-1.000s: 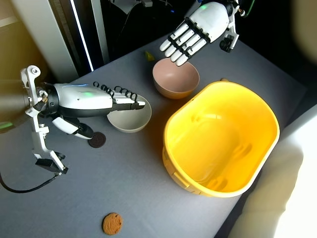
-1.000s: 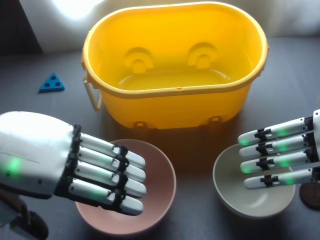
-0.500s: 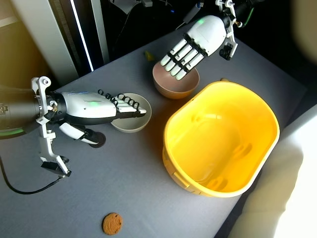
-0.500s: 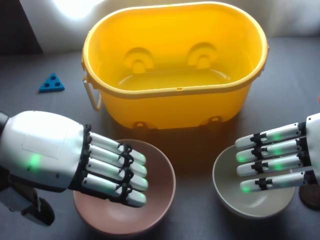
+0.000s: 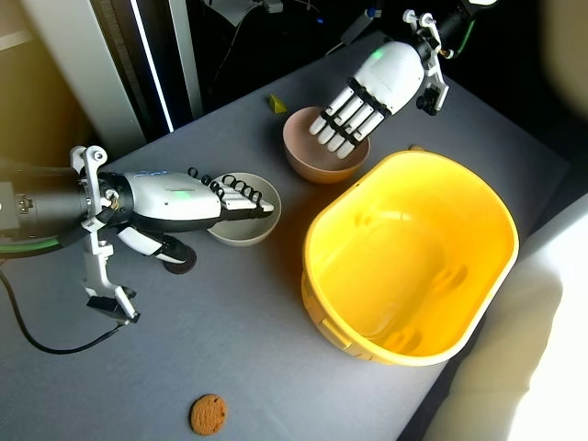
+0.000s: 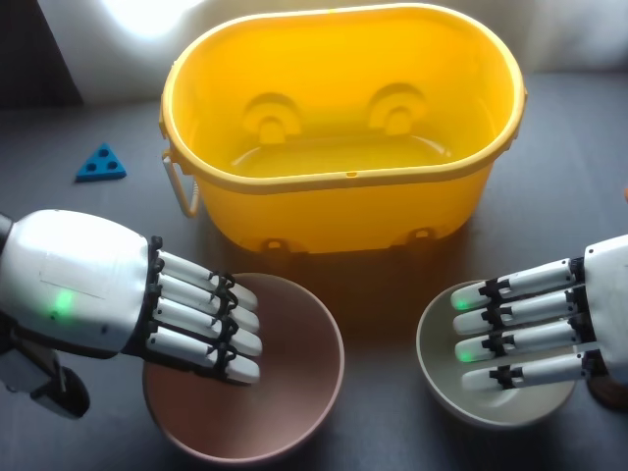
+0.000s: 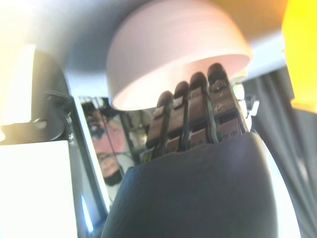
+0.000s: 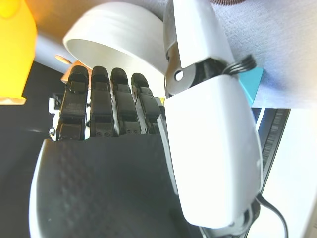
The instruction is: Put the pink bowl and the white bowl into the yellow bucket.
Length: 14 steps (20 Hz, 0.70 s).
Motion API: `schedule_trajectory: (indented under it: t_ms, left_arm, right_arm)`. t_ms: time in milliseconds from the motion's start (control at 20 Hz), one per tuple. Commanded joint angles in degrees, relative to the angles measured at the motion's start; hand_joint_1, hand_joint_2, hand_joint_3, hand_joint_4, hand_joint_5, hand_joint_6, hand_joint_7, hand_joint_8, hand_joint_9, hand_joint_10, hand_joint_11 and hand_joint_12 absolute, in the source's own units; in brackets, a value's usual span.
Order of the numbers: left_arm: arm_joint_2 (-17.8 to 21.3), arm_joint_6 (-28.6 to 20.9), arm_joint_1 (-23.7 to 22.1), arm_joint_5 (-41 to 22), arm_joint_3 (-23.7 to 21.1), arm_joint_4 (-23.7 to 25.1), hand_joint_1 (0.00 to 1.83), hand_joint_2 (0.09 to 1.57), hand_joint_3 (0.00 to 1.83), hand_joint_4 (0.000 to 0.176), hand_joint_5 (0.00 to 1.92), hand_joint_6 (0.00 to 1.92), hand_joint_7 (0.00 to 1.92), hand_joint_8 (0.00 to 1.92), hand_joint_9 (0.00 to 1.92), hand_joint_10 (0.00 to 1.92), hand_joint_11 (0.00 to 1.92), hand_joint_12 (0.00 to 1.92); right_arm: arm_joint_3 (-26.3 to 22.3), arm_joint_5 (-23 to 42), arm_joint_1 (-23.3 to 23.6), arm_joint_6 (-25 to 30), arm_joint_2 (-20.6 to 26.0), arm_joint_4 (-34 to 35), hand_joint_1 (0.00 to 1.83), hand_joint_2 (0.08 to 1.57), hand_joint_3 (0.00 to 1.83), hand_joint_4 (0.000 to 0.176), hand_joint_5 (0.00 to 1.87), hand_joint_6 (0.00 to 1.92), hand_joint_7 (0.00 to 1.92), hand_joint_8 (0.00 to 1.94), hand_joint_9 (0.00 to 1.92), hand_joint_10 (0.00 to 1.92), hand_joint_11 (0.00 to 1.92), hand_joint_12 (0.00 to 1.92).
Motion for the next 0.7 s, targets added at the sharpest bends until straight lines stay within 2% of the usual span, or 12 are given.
schedule_trajectory:
  t_ms: [0, 350, 400, 450, 650]
  left_arm:
    - [0.25, -0.05, 0.04, -2.56, 0.26, -3.31, 1.05, 1.03, 0.01, 0.000, 0.00, 0.00, 0.00, 0.00, 0.00, 0.00, 0.03, 0.01]
    - [-0.63, 0.08, 0.73, -1.96, 1.90, -2.19, 1.20, 1.04, 0.00, 0.000, 0.00, 0.00, 0.00, 0.00, 0.00, 0.00, 0.04, 0.04]
    - [-0.64, 0.08, 0.68, -1.97, 2.11, -2.02, 1.27, 1.05, 0.00, 0.000, 0.00, 0.00, 0.00, 0.00, 0.00, 0.00, 0.01, 0.20]
    - [-0.58, 0.03, 0.60, -2.13, 2.18, -1.81, 1.30, 1.05, 0.00, 0.000, 0.00, 0.00, 0.00, 0.00, 0.00, 0.00, 0.00, 0.23]
    - [0.18, -0.93, -0.42, -3.39, 1.26, -1.74, 1.30, 1.06, 0.00, 0.000, 0.00, 0.00, 0.00, 0.00, 0.00, 0.00, 0.00, 0.24]
  right_arm:
    - [0.18, 3.57, -0.12, -0.49, 0.22, 2.73, 1.29, 1.05, 0.02, 0.000, 0.00, 0.00, 0.00, 0.00, 0.00, 0.00, 0.00, 0.00]
    - [1.94, 3.51, -0.92, -1.15, -0.80, 2.73, 1.37, 1.04, 0.00, 0.000, 0.00, 0.00, 0.00, 0.00, 0.00, 0.00, 0.00, 0.00]
    - [2.07, 3.55, -0.94, -1.19, -0.87, 2.73, 1.42, 1.06, 0.01, 0.000, 0.00, 0.00, 0.00, 0.00, 0.00, 0.00, 0.00, 0.00]
    - [2.30, 3.56, -0.93, -1.21, -1.00, 2.73, 1.42, 1.06, 0.01, 0.000, 0.00, 0.00, 0.00, 0.00, 0.00, 0.00, 0.00, 0.00]
    - [2.64, 3.62, -0.90, -1.24, -1.16, 2.73, 1.44, 1.07, 0.01, 0.000, 0.00, 0.00, 0.00, 0.00, 0.00, 0.00, 0.00, 0.00]
